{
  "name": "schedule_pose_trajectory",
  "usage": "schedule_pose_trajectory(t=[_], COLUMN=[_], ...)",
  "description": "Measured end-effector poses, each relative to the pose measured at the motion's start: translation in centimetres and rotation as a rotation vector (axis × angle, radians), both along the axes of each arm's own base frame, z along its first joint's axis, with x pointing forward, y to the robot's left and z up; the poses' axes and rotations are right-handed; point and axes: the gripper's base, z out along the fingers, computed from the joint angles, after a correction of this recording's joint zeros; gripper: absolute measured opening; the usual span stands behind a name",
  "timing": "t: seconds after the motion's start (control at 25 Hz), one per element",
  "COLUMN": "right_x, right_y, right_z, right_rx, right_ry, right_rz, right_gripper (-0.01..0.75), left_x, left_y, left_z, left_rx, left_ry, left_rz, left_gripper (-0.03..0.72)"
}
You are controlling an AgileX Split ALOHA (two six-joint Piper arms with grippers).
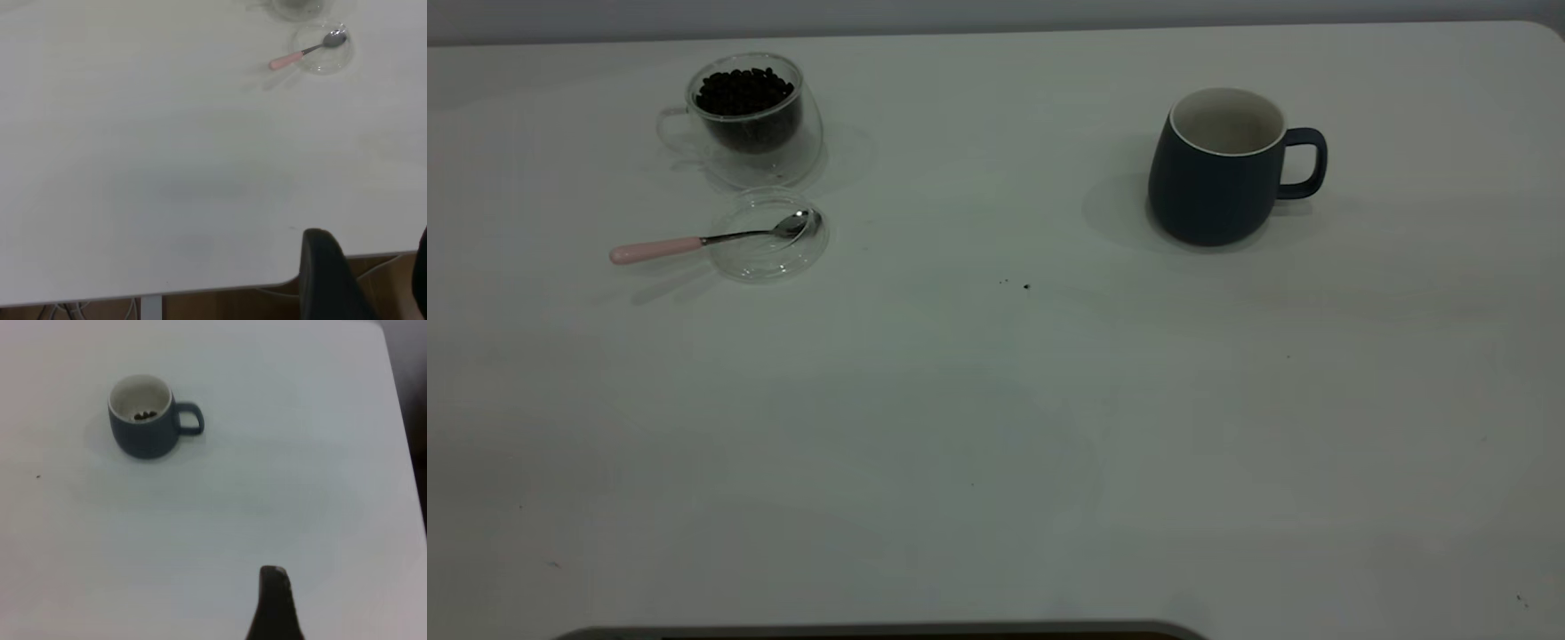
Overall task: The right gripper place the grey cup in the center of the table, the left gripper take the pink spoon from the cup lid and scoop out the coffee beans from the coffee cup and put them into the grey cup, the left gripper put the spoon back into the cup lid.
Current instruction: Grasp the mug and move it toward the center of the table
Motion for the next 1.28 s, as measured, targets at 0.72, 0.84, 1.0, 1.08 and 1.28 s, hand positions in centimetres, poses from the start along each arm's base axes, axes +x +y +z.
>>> schedule_pose_trajectory(t=[0.72,0.84,1.0,1.08,1.28], right_x=[20.0,22.8,26.2,27.6,31.8], right_y=[2.9,2.7,2.7,2.7,3.0], right_z=[-8.7,-11.1,-14.0,-15.3,-18.2], right_rx=[-0.161,-0.23,-0.379,-0.479,-0.587], right_ry=[0.355,0.352,0.344,0.321,0.247], right_rz=[0.568,0.608,0.784,0.902,1.016], right_gripper=[0.579,0.577,0.577,0.577,0.577], left_x=[0.0,0.0,0.0,0.0,0.0], left_y=[0.0,0.0,0.0,0.0,0.0], left_z=[0.0,0.0,0.0,0.0,0.0], left_rx=[0.0,0.0,-0.001,-0.001,-0.002], left_ry=[0.0,0.0,0.0,0.0,0.0], left_rz=[0.0,0.0,0.001,0.001,0.002], left_gripper=[0.37,0.37,0.37,0.37,0.37])
